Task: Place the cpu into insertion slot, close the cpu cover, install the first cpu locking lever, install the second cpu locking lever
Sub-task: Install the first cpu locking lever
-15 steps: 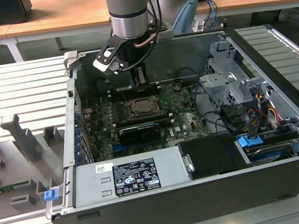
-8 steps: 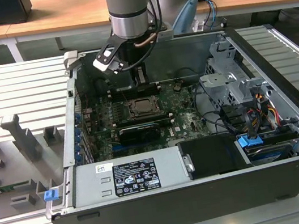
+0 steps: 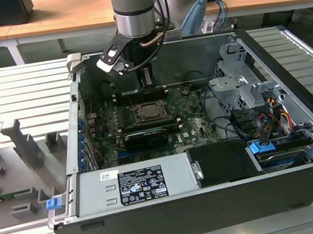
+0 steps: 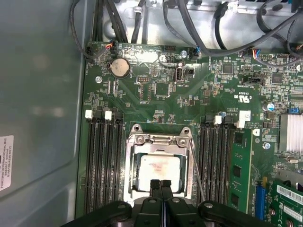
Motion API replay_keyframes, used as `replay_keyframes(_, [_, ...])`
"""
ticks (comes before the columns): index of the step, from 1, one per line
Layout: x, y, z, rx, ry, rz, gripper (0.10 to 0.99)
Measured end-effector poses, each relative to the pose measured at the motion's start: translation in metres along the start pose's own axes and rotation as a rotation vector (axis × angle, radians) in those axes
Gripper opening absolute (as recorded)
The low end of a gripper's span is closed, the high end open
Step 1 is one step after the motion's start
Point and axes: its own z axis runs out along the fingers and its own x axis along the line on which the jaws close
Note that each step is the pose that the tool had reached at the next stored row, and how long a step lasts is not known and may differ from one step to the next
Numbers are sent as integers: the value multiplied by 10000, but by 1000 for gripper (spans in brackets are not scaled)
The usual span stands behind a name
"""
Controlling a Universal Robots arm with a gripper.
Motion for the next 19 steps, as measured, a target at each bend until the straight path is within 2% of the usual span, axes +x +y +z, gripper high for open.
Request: replay_keyframes(19, [0,7,-184,0,-12,0,106])
